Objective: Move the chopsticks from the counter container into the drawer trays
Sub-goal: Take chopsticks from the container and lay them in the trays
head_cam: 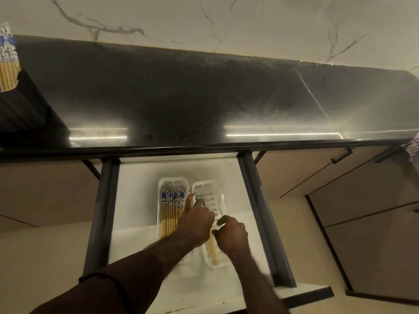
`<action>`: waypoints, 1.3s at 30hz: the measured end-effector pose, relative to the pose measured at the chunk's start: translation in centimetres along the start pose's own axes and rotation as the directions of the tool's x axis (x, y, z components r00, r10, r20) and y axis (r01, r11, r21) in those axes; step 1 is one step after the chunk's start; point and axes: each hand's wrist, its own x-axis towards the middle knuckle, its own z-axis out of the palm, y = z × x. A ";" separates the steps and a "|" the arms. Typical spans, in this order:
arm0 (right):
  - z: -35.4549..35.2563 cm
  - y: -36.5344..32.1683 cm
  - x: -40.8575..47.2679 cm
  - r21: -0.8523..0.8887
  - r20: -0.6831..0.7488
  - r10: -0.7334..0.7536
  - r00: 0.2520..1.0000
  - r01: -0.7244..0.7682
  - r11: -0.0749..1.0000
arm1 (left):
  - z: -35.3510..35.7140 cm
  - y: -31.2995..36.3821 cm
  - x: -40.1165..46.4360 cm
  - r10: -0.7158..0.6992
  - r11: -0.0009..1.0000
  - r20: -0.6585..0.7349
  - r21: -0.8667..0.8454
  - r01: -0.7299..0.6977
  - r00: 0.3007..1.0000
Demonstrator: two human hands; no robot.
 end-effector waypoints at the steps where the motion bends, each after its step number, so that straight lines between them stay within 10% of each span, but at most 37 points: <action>1: -0.6 -0.5 -0.4 0.039 -0.032 0.011 0.999 -0.010 0.999 | -0.6 -0.2 -0.5 0.004 1.000 -0.026 -0.019 -0.005 1.000; 18: -8.7 -8.3 -13.4 0.158 -0.374 -0.237 0.897 0.314 0.936 | -12.4 -2.5 -12.4 -0.151 0.953 -0.355 -0.299 0.041 0.922; 39: -5.8 -22.4 -24.2 0.114 -0.455 -0.462 0.761 0.564 0.818 | -18.1 -13.7 -28.3 -0.267 0.936 -0.662 -0.351 0.026 0.700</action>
